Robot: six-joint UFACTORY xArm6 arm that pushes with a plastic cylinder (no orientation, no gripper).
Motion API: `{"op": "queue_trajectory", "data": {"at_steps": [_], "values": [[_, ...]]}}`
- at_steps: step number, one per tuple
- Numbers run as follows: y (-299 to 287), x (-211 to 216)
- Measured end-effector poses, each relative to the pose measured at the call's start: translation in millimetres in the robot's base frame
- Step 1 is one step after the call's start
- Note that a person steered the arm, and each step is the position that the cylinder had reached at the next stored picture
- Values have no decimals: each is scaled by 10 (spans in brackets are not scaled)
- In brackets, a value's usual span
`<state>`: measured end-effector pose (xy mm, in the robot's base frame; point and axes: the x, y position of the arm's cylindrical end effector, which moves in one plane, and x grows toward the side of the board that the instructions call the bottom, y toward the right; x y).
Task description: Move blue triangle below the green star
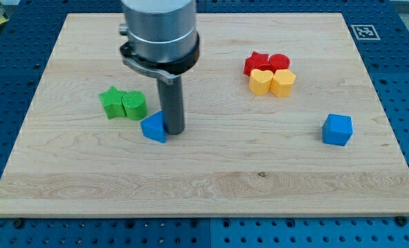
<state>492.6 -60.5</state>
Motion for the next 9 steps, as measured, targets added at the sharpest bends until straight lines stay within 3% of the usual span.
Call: {"op": "queue_trajectory", "data": {"at_steps": [3,5,9], "values": [[-221,0],[89,262],[-195,265]]}}
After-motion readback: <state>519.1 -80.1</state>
